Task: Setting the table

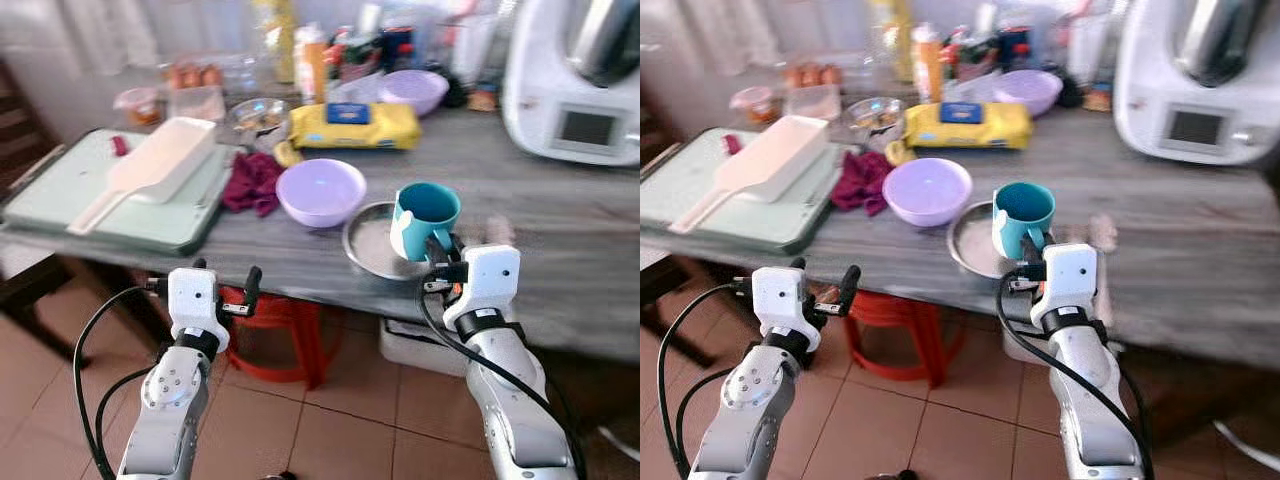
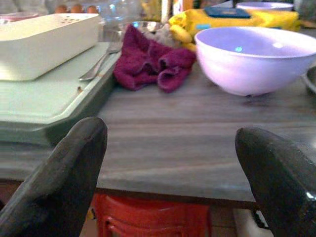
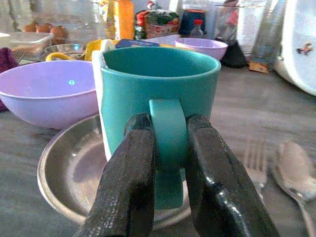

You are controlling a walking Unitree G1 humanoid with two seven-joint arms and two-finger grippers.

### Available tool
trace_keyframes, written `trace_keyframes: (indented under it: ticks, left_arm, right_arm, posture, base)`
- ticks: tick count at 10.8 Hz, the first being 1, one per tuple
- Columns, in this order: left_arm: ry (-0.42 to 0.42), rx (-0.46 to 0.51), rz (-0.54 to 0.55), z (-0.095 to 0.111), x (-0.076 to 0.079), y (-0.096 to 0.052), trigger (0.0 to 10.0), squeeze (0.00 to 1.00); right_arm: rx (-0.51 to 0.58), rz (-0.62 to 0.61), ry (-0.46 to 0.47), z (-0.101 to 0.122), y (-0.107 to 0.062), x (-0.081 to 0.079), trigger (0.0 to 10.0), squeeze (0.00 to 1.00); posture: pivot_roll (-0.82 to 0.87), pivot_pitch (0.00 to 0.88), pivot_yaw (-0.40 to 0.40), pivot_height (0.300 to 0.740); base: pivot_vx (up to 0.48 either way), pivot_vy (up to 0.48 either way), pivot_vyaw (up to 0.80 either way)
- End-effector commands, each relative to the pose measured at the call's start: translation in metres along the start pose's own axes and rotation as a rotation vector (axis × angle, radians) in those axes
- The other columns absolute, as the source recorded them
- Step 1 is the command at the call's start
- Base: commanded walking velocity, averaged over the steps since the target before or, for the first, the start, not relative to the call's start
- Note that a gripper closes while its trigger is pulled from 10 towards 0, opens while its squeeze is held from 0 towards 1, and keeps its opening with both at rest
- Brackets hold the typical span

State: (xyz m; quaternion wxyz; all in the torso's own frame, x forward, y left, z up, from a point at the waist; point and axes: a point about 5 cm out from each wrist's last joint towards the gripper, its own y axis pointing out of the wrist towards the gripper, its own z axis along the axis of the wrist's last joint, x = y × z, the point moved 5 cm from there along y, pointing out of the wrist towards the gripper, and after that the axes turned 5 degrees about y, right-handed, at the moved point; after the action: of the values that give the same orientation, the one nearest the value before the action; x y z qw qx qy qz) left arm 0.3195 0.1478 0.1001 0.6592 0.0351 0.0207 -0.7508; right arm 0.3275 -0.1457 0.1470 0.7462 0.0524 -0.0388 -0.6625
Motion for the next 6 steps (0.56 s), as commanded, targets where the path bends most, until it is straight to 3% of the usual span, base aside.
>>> trace_keyframes:
  ticks: [1, 3, 6]
  left_arm:
    - [0.012, -0.013, -0.002, -0.002, 0.000, -0.001, 10.0, 0.00]
    - [0.005, 0.003, -0.039, 0.001, 0.007, 0.002, 10.0, 0.00]
    - [-0.008, 0.021, -0.092, 0.006, 0.015, 0.008, 10.0, 0.00]
  right_arm:
    - [0.022, 0.000, -0.001, 0.006, 0.002, 0.000, 10.0, 0.00]
    - [0.034, -0.010, -0.001, 0.009, 0.002, 0.001, 10.0, 0.00]
    - [0.058, -0.091, -0.023, 0.014, -0.003, 0.014, 10.0, 0.00]
  posture:
    - [-0.03, 0.061, 0.037, 0.740]
    - [-0.04, 0.062, 0.049, 0.740]
    - [-0.06, 0.059, 0.070, 0.740]
  base:
    - [0.000, 0.000, 0.80]
    - [0.000, 0.000, 0.61]
    - [0.000, 0.000, 0.00]
